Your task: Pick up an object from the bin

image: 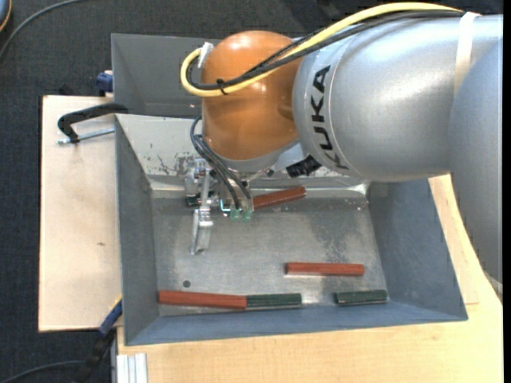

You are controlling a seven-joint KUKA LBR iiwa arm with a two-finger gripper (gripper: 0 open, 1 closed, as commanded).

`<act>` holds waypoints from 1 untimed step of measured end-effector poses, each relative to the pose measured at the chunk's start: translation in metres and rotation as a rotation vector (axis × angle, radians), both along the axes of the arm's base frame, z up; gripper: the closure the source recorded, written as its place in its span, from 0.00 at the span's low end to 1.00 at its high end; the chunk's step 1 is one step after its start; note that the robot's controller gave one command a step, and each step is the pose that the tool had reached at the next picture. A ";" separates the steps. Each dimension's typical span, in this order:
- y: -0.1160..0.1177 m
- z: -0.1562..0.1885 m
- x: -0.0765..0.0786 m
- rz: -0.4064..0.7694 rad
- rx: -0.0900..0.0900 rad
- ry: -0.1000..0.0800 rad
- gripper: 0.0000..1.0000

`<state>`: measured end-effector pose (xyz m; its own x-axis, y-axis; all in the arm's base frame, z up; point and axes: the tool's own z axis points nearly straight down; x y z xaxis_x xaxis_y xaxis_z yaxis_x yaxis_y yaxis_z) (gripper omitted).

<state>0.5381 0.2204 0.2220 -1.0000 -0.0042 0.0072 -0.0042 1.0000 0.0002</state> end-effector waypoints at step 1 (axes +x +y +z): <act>-0.036 -0.153 -0.014 0.288 0.000 -0.003 0.00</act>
Offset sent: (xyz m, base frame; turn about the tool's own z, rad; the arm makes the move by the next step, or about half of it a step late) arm -0.0127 -0.0361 -0.1508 -0.2879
